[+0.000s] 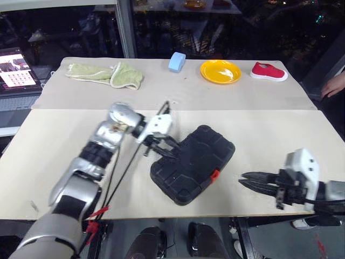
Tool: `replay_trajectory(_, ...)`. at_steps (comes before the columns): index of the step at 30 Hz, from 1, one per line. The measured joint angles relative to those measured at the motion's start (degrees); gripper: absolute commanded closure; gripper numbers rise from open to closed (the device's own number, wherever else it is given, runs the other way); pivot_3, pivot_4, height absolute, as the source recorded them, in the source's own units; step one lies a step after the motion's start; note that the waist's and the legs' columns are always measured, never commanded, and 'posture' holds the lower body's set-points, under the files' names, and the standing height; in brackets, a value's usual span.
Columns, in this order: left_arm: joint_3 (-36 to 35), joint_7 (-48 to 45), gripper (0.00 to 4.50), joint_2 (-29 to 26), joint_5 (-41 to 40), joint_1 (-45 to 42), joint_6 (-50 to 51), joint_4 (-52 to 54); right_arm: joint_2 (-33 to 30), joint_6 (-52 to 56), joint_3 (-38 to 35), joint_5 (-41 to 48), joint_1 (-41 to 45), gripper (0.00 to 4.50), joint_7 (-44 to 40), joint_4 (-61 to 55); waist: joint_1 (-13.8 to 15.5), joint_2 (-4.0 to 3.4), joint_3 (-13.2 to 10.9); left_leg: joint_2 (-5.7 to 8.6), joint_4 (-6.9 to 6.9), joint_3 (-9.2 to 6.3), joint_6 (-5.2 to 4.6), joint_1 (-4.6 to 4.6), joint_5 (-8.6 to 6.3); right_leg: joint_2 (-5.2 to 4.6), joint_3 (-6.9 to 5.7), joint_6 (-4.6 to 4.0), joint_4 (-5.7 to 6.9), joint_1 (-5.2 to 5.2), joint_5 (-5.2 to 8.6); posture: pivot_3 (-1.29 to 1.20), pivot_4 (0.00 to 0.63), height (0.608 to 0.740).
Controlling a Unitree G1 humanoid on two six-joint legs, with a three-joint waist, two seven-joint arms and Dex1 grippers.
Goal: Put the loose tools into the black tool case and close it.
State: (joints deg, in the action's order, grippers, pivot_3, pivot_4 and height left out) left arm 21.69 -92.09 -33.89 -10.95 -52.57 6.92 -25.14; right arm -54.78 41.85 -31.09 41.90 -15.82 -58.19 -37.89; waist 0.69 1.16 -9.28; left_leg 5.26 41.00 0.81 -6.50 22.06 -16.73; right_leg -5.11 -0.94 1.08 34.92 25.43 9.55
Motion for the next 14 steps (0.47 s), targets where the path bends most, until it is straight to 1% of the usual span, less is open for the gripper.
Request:
replay_trajectory(2, -0.76, -0.09, 0.83, -7.48, -4.01, 3.11, 3.97, 4.22, -2.28, 0.02, -3.99, 1.2, -1.44, 1.61, -4.41, 2.36, -0.18, -0.02, -0.02, 0.0, -0.04, 0.03, 0.21, 0.11, 0.12, 0.0, 0.04, -0.01, 0.02, 0.17, 0.0, 0.0, 0.15, 0.732)
replay_trajectory(4, -3.19, -0.21, 0.14, -17.05, -8.24, 6.45, 9.78, 6.37, -4.75, 0.83, -9.58, 2.53, -2.43, 0.99, -9.26, 6.07, -0.34, -0.01, -0.03, 0.0, -0.08, 0.04, 0.3, 0.25, 0.18, 0.01, 0.06, -0.03, 0.04, 0.42, -0.01, 0.0, 0.15, 0.732)
replay_trajectory(5, -4.85, -0.17, 0.0, -19.1, -9.38, 6.84, 12.17, 6.8, -5.49, 1.17, -11.21, 3.05, -2.5, 0.63, -10.86, 7.43, -0.08, -0.01, -0.03, 0.0, -0.06, 0.04, 0.31, 0.24, 0.18, 0.01, 0.03, -0.04, 0.03, 0.58, -0.01, 0.0, 0.15, 0.732)
replay_trajectory(6, -7.05, -0.13, 0.0, -20.53, -10.18, 7.04, 14.32, 7.78, -6.31, 1.31, -12.38, 3.7, -2.43, 0.27, -12.53, 8.47, 0.41, -0.01, -0.03, 0.0, -0.06, 0.02, 0.32, 0.25, 0.17, -0.04, -0.02, -0.03, 0.0, 0.55, -0.01, 0.0, 0.15, 0.732)
replay_trajectory(7, -9.29, 0.27, 0.0, -21.71, -10.94, 7.74, 15.81, 9.24, -7.36, 1.49, -12.87, 4.35, -2.27, 0.01, -14.29, 9.27, 0.93, -0.02, -0.04, 0.01, -0.05, 0.02, 0.51, 0.24, 0.04, -0.08, -0.03, -0.02, -0.03, 0.51, 0.0, 0.0, 0.15, 0.732)
replay_trajectory(11, -15.4, 3.12, 0.0, -24.16, -12.89, 12.13, 20.5, 12.88, -9.6, 2.53, -14.85, 5.42, -2.04, 0.01, -18.86, 13.03, 1.75, -0.01, -0.04, 0.01, -0.02, 0.03, 0.63, 0.25, -0.07, -0.12, -0.03, -0.01, -0.09, 0.46, 0.0, 0.0, 0.15, 0.732)
replay_trajectory(14, -18.49, 5.2, 0.0, -24.22, -15.1, 15.32, 23.71, 17.53, -9.87, 2.03, -14.27, 4.82, -0.46, 0.01, -19.93, 15.42, 1.82, 0.01, -0.05, 0.01, -0.02, 0.04, 0.68, 0.29, -0.08, -0.12, -0.01, -0.01, -0.07, 0.48, 0.0, 0.0, 0.15, 0.732)
